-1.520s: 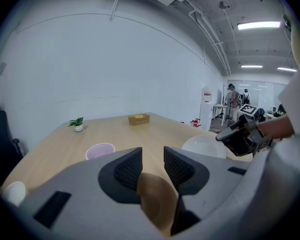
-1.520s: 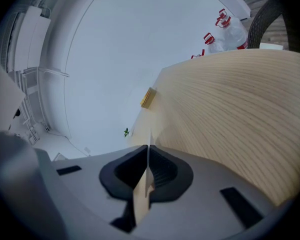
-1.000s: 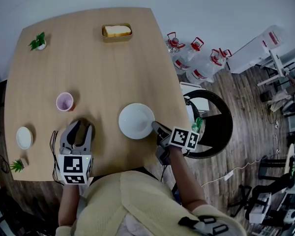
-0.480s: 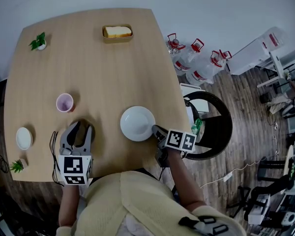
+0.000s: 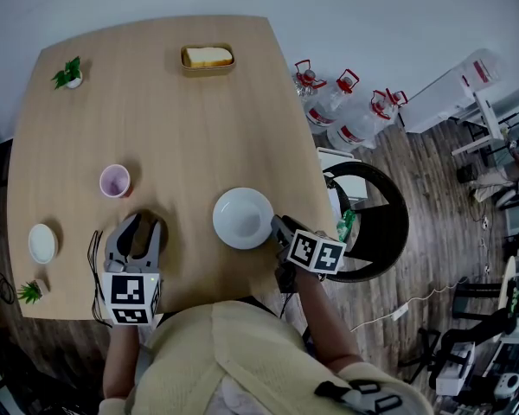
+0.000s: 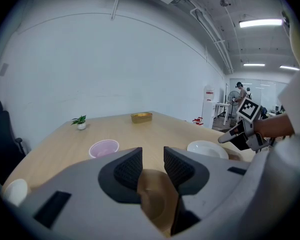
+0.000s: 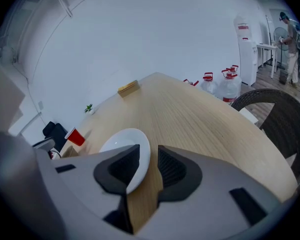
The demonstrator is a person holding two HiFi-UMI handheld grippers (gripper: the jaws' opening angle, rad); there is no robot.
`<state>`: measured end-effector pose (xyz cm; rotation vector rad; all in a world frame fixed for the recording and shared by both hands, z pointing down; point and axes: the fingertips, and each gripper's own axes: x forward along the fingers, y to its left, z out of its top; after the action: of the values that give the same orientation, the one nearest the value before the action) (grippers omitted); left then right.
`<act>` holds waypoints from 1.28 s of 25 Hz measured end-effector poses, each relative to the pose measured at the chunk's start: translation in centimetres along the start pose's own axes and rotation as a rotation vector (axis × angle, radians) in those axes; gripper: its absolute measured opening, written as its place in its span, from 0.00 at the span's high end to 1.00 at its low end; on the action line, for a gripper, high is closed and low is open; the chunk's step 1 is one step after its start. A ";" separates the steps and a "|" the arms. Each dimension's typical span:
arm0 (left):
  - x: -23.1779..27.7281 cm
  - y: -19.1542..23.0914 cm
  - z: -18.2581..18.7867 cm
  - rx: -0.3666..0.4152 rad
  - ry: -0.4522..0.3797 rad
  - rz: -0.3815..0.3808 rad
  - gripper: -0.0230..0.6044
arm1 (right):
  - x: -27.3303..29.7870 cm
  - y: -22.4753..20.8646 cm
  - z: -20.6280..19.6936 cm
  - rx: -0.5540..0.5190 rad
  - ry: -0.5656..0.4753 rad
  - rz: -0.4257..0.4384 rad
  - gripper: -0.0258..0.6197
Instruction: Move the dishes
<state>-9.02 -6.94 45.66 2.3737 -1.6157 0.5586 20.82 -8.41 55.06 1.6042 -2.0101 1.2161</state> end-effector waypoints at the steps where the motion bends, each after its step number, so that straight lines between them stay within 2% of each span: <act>1: 0.0 0.1 0.0 -0.001 -0.006 0.002 0.74 | -0.1 0.1 0.2 -0.006 -0.007 0.005 0.77; 9: -0.7 1.2 0.7 -0.064 -0.039 0.020 0.76 | -1.2 2.9 2.5 -0.075 -0.097 0.060 0.81; 15: -1.7 2.5 0.8 -0.076 -0.039 0.057 0.76 | -2.1 5.4 4.4 -0.118 -0.153 0.112 0.85; 32: -3.6 4.5 0.2 -0.152 -0.037 0.122 0.78 | -1.4 11.9 5.6 -0.294 -0.191 0.210 0.94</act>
<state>-14.26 -5.69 43.78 2.2005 -1.7604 0.4001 12.06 -11.44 45.69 1.4407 -2.3970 0.8039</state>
